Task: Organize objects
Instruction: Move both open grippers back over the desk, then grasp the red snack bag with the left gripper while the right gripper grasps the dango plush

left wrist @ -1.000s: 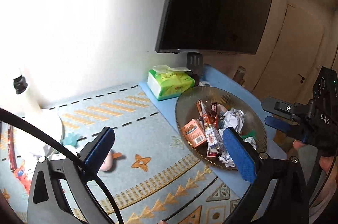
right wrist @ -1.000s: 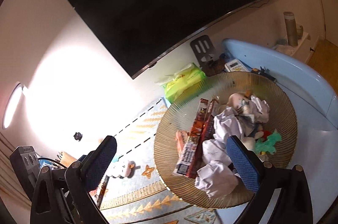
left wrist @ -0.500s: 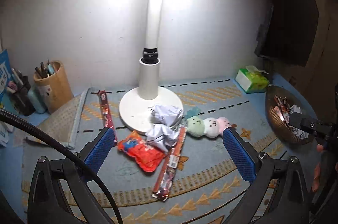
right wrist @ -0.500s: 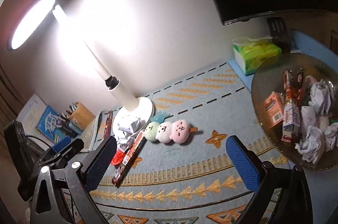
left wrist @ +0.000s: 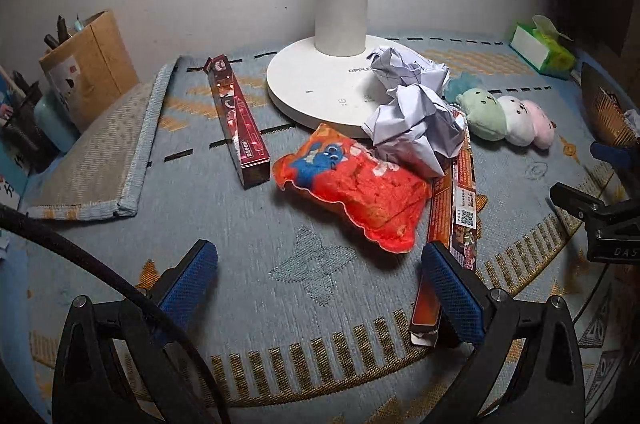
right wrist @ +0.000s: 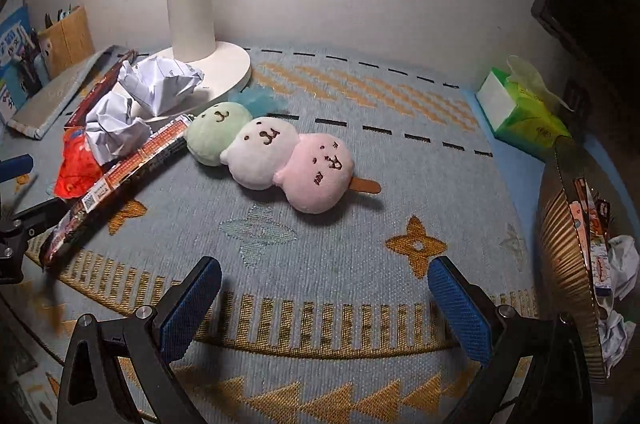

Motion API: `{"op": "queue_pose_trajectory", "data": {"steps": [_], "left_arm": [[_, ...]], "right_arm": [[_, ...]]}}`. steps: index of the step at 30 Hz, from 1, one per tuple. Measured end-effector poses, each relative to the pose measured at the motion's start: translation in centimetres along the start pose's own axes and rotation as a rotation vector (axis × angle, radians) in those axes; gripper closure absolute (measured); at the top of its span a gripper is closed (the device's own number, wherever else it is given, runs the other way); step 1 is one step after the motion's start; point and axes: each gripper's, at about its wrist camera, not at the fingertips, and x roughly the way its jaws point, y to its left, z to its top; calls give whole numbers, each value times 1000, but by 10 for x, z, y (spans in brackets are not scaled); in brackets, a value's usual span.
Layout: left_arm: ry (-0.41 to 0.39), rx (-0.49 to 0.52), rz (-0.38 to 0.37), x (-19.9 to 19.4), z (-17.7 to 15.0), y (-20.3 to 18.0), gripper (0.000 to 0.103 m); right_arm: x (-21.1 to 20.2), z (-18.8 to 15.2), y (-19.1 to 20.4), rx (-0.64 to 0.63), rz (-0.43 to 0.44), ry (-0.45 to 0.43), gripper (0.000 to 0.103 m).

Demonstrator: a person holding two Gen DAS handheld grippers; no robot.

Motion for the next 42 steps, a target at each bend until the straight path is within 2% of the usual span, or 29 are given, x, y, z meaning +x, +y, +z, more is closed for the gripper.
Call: {"op": "queue_pose_trajectory", "data": {"steps": [7, 9, 12, 13, 16, 18, 19, 20, 22, 24, 26, 31, 33, 34, 35, 36, 37, 42], "left_arm": [[-1, -3, -12, 19, 16, -7, 0], [-1, -5, -8, 19, 16, -7, 0], [-1, -10, -9, 20, 16, -5, 0], [-1, -7, -9, 20, 16, -4, 0], [-1, -19, -1, 20, 16, -3, 0], [-3, -27, 5, 20, 17, -3, 1], [-25, -30, 0, 16, 16, -3, 27], [-62, -33, 18, 8, 15, -3, 44], [-101, -43, 51, 0, 14, -2, 44], [-119, -73, 43, -3, 14, 5, 44], [-137, -108, 54, -7, 12, 13, 44], [-199, -140, 66, -18, 10, 19, 44], [-220, -131, 70, -21, 10, 15, 44], [-227, -126, 68, -22, 10, 13, 44], [-230, -122, 65, -22, 10, 12, 44], [-230, -120, 64, -22, 10, 11, 44], [-228, -120, 63, -21, 10, 11, 44], [-208, -142, 43, -18, 9, 16, 43]], "right_arm": [[30, 34, 4, -60, 3, -69, 0], [34, 37, 1, -23, 39, -56, 0], [48, 38, -19, 93, 191, -4, 0], [49, 38, -21, 103, 204, -12, 0], [53, 40, -9, 50, 172, -11, 0], [49, 40, -7, 40, 209, -39, 11], [45, 39, -7, 35, 216, -71, 42], [40, 39, -7, 32, 214, -103, 51], [30, 38, -5, 20, 217, -165, 51], [25, 37, -3, 14, 197, -207, 52], [19, 36, -3, 26, 187, -234, 73], [20, 35, -9, 55, 234, -230, 73], [20, 34, -15, 77, 214, -211, 70], [24, 35, -17, 91, 187, -194, 52], [26, 35, -16, 101, 158, -169, 22], [30, 36, -16, 101, 152, -146, 10], [32, 37, -15, 91, 167, -137, 4], [47, 39, 2, 14, 161, -57, 4]]}}
